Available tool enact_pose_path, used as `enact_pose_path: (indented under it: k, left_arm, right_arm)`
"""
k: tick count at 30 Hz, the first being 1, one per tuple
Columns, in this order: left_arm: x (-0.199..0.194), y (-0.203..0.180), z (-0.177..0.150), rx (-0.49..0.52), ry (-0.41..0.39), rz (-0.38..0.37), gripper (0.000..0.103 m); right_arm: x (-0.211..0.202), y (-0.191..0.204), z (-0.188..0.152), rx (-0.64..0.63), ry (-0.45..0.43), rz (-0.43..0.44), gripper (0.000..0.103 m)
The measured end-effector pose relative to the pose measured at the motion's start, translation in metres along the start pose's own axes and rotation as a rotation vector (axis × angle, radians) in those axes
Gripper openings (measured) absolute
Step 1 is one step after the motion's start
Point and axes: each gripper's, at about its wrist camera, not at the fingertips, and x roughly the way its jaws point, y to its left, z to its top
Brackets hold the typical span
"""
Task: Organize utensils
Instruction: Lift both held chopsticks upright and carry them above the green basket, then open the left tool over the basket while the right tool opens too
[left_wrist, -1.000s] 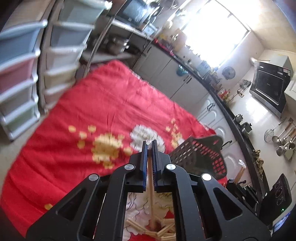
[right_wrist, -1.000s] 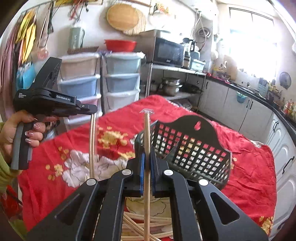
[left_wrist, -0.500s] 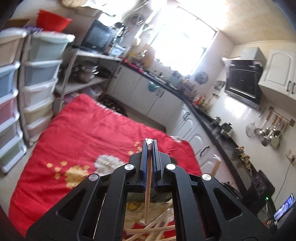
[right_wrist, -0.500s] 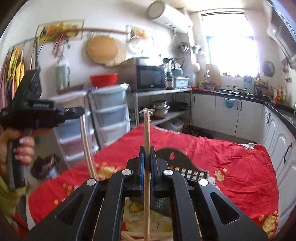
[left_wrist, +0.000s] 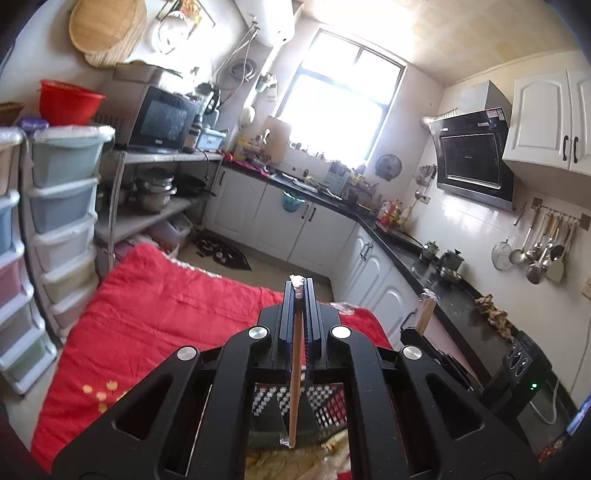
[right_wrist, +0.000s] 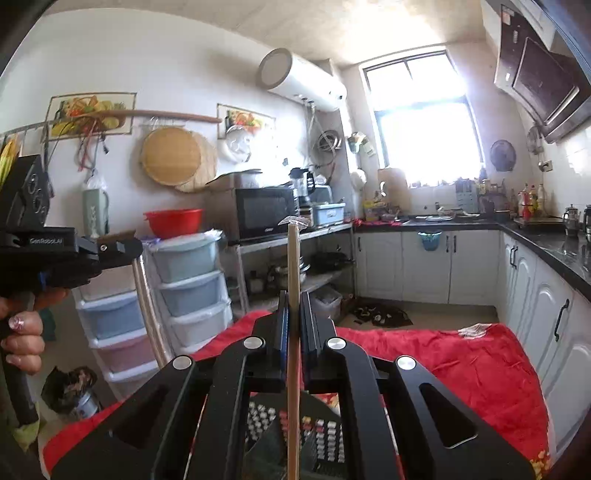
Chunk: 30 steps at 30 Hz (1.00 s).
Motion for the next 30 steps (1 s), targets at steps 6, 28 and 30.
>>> enact_pose_path:
  k: [6,28,30]
  left_arm:
    - [0.015,-0.008,0.000,0.048,-0.052,0.079,0.002]
    - [0.045,0.002,-0.056,0.109,-0.043,0.122,0.002]
    - [0.046,0.005,-0.060,0.105,-0.030,0.133,0.002]
  right_arm:
    - [0.013,-0.007,0.004,-0.001,-0.050,-0.034,0.006]
    - [0.033,-0.033,-0.052,0.024,-0.019,-0.121,0.006]
    - [0.034,-0.035,-0.058,0.041,-0.003,-0.123,0.006]
